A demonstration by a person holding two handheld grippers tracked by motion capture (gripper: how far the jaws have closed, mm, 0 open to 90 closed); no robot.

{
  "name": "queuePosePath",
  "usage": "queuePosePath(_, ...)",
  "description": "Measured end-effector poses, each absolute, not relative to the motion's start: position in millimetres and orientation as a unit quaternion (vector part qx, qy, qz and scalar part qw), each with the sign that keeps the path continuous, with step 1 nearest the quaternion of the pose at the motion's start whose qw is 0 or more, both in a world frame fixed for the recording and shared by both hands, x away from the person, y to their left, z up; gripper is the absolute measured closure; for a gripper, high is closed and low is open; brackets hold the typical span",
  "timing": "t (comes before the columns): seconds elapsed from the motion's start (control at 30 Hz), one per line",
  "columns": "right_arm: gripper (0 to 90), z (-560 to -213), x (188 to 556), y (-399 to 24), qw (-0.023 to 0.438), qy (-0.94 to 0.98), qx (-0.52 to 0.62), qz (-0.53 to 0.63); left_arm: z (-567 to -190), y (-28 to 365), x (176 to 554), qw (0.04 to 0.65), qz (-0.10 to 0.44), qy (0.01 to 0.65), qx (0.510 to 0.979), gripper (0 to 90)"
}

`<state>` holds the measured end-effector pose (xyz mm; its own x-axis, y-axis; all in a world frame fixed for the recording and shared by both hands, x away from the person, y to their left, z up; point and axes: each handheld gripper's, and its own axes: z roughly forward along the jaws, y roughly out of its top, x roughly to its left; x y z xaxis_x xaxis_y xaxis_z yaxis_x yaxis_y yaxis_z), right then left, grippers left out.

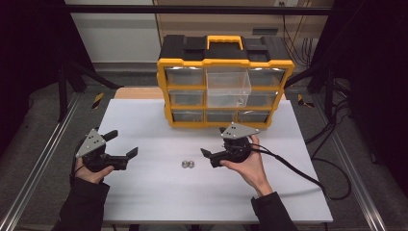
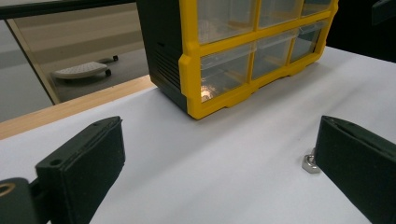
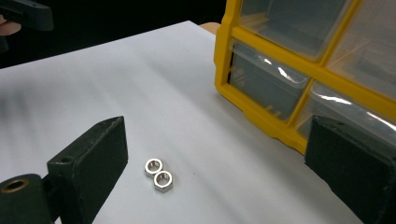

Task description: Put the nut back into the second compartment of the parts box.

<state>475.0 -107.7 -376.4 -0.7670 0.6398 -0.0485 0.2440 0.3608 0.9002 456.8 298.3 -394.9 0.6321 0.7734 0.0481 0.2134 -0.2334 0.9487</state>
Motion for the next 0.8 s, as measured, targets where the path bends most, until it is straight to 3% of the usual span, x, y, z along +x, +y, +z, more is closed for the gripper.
queuePosePath(0.8, 6.8, -412.6, 484.7, -72.7, 0.167, 0.828, 0.276, 0.458, -395.2, 297.3, 456.9, 0.521, 0.269, 0.335, 0.737, 0.9)
